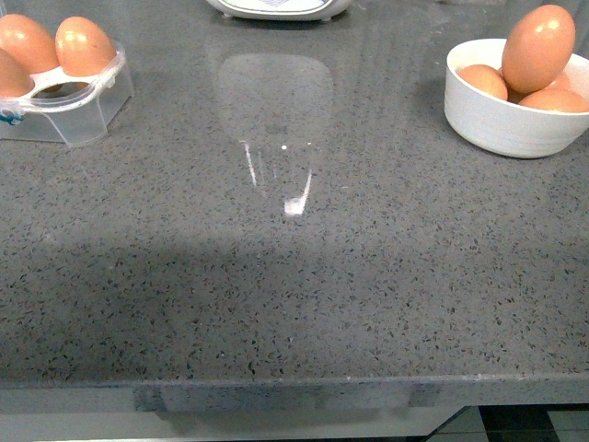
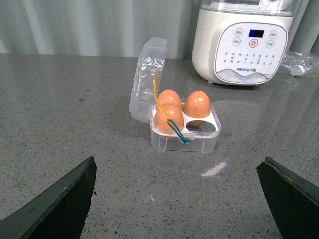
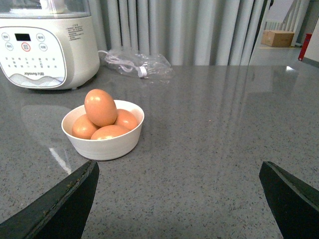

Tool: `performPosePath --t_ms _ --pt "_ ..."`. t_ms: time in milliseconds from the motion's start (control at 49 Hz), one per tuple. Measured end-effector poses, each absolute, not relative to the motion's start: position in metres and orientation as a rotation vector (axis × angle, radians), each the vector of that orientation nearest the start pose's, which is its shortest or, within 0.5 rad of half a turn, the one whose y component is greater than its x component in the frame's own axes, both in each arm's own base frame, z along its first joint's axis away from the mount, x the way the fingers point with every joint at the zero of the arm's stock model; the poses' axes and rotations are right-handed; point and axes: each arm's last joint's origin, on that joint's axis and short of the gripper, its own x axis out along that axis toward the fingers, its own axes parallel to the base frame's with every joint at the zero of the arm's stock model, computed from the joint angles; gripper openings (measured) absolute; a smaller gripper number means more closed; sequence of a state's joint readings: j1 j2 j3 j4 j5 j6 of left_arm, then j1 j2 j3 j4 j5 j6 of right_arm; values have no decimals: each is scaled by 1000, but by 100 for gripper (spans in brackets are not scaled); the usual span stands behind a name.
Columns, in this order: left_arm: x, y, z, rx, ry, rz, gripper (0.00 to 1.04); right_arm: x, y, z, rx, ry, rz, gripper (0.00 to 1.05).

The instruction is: Put egg into box

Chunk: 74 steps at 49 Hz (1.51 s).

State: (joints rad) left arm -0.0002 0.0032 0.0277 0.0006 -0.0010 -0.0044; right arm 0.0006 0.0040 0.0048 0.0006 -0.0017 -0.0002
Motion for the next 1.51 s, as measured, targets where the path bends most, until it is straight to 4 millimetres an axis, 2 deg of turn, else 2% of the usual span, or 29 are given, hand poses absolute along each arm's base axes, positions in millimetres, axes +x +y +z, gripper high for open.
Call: performPosePath --t_ms 1510 --pt "96 0 173 -4 -25 0 98 98 0 165 0 -1 2 98"
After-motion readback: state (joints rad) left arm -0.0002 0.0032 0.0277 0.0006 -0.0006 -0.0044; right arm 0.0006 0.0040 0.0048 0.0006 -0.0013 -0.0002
